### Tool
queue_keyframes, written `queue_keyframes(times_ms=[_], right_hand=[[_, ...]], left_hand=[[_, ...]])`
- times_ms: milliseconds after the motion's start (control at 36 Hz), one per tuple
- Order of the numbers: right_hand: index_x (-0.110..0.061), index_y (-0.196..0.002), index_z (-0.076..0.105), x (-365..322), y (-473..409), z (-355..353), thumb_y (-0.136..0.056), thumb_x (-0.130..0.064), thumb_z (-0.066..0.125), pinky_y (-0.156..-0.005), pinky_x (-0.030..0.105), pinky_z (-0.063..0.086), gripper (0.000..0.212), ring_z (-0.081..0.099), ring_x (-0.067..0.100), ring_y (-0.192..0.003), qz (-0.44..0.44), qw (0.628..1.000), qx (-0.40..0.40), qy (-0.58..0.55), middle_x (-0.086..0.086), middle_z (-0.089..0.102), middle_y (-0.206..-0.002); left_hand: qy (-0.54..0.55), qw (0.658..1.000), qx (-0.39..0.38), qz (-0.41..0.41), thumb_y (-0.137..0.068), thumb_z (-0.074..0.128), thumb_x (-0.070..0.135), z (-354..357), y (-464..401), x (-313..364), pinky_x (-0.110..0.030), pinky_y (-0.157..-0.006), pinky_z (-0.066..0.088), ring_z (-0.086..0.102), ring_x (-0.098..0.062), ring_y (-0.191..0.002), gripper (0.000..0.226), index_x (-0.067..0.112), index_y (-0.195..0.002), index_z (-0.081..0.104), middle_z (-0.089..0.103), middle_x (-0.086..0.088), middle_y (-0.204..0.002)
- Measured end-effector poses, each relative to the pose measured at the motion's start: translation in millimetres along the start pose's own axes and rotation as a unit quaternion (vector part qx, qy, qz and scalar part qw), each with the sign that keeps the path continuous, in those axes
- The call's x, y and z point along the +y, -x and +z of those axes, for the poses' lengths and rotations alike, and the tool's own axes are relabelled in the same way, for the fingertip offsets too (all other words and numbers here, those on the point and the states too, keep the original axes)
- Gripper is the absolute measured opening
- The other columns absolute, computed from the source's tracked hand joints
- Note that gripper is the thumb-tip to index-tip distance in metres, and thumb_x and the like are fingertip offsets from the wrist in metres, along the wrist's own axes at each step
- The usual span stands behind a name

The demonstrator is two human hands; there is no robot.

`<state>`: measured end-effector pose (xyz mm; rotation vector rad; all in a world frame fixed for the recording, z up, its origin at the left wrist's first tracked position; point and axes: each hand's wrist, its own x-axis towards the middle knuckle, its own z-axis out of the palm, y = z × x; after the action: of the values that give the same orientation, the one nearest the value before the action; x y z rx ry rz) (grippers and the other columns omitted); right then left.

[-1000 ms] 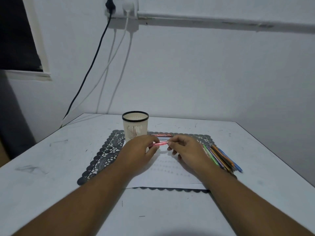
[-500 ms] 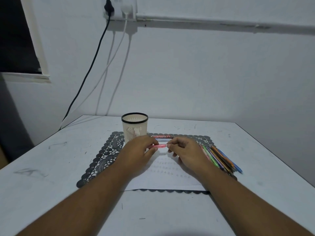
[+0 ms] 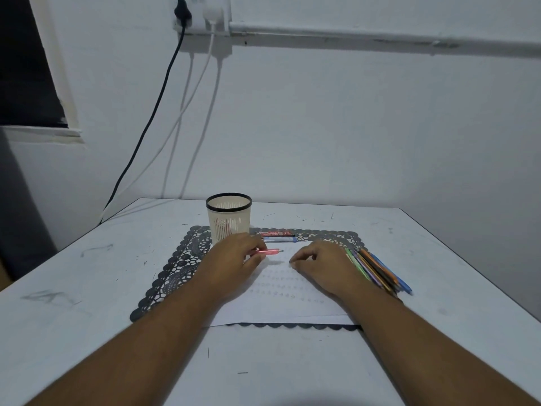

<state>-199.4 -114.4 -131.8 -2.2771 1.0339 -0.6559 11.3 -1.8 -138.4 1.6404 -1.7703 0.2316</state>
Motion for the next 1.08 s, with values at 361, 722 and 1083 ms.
queue_keyframes(times_ms=[361,722,1083], right_hand=[[-0.028,-0.111,0.081,-4,3,-4,-0.096,-0.024,0.071,-0.082,0.019,0.039,0.018,0.054,-0.001,-0.096,0.005,1.000,0.025,0.001,-0.010,0.070,-0.122],[-0.029,-0.087,0.081,-25,14,-1,-0.094,-0.026,0.074,-0.062,0.014,0.042,0.010,0.064,0.002,-0.079,-0.015,0.996,0.045,-0.078,-0.012,0.073,-0.086],[-0.025,-0.087,0.079,-27,17,1,-0.094,-0.020,0.074,-0.071,0.023,0.049,0.010,0.063,0.006,-0.079,-0.013,0.993,0.039,-0.110,-0.009,0.072,-0.083]], left_hand=[[-0.008,0.999,-0.033,-0.005,-0.092,0.050,0.039,-1,-1,-3,-0.028,-0.071,0.043,0.052,-0.003,-0.083,0.023,0.029,-0.098,0.070,0.058,0.018,-0.085],[0.023,0.998,-0.051,-0.002,-0.091,0.050,0.042,-3,-2,3,-0.029,-0.075,0.048,0.055,-0.001,-0.085,0.030,0.025,-0.100,0.073,0.060,0.018,-0.087],[0.016,0.999,-0.049,0.010,-0.095,0.053,0.041,-1,-2,2,-0.026,-0.072,0.044,0.053,0.002,-0.085,0.022,0.030,-0.101,0.071,0.057,0.022,-0.087]])
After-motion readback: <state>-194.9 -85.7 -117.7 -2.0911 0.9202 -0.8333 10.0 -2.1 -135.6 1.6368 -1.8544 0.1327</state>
